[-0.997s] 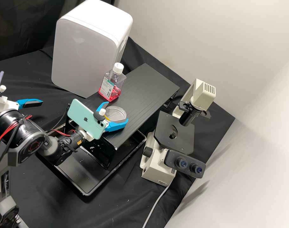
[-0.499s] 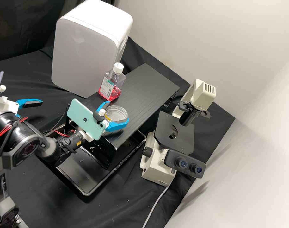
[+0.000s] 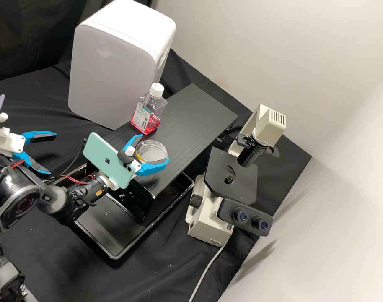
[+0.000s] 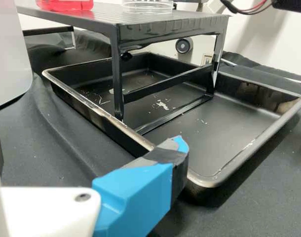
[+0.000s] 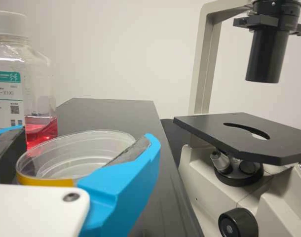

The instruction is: Remove the lid from the petri dish

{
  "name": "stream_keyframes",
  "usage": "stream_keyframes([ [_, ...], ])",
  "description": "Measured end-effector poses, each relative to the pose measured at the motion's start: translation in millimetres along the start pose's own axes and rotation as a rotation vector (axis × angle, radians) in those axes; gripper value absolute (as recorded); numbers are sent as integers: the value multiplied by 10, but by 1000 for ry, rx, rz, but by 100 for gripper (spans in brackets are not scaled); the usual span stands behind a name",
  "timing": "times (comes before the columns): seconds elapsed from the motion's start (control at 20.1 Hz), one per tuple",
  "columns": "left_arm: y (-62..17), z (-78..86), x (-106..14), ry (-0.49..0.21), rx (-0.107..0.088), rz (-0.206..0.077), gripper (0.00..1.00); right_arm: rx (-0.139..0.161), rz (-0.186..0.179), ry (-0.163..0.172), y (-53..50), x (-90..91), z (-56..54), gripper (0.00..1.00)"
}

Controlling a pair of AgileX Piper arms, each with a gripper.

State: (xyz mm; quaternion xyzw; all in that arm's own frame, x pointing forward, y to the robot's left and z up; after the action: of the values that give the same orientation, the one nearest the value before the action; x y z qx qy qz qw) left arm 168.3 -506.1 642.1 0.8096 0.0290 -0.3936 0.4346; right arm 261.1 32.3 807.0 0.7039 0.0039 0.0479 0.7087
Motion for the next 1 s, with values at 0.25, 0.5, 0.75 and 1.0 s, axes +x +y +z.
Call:
stream_keyframes([
  [0.25, 0, 0, 0, 0, 0, 0, 100, 6, -27, -10, -47, -99, 16, 0],
  [0.5, 5, 2, 6, 3, -2, 4, 100, 42, -34, -17, -37, -255, 18, 0],
  [0.75, 5, 2, 6, 8, -5, 5, 100, 49, -29, -35, -26, -316, 63, 0],
  [1.0, 2, 10, 6, 5, -4, 4, 100, 50, -14, -45, -4, -309, 107, 0],
])
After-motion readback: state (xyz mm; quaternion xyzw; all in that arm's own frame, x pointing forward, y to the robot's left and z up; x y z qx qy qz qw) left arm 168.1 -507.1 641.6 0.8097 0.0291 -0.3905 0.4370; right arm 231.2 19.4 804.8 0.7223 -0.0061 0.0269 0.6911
